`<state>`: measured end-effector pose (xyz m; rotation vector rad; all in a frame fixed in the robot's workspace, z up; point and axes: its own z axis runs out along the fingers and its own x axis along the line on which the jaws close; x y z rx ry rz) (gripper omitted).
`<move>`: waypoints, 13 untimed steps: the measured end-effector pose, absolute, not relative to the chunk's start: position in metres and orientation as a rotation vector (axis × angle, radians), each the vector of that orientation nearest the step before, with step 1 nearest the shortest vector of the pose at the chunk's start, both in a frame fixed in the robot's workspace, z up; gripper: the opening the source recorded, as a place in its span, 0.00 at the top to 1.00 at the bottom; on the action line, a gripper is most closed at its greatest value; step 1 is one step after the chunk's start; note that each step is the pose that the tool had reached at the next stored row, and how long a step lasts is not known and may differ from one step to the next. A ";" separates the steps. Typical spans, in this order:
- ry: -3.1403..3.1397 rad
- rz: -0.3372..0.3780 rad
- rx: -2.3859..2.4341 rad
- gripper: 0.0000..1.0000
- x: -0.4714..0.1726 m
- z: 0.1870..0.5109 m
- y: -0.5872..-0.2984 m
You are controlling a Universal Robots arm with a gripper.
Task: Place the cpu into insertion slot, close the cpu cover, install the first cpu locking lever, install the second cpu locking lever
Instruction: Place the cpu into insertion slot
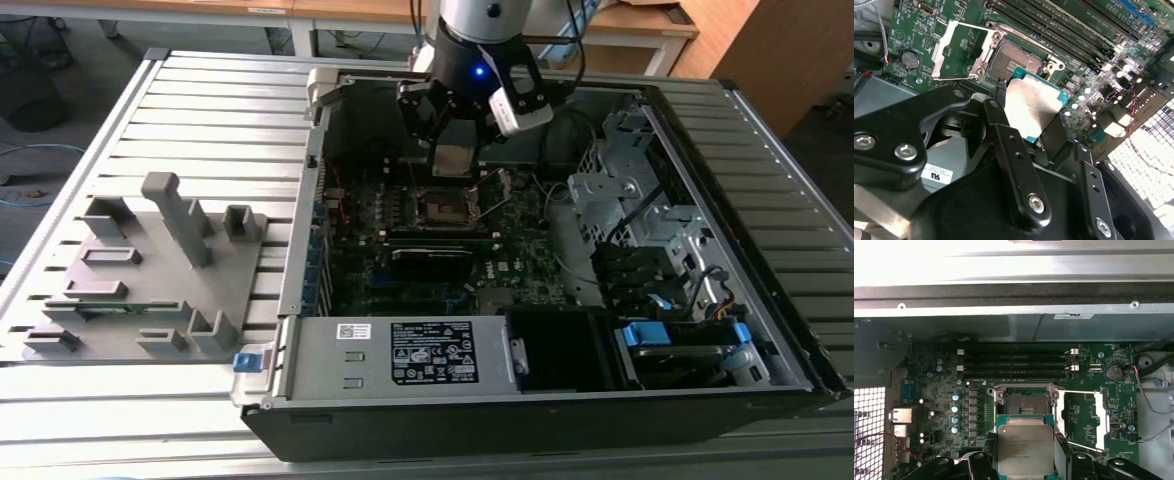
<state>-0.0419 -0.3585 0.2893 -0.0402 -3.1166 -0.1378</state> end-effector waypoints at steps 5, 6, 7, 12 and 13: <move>-3.117 -0.138 -0.040 0.46 -0.043 0.288 -0.359; -3.117 -0.138 -0.040 0.46 -0.043 0.288 -0.359; -3.117 -0.137 -0.040 0.46 -0.043 0.288 -0.359; -3.117 -0.138 -0.040 0.46 -0.043 0.288 -0.359; -3.117 -0.138 -0.040 0.46 -0.043 0.288 -0.359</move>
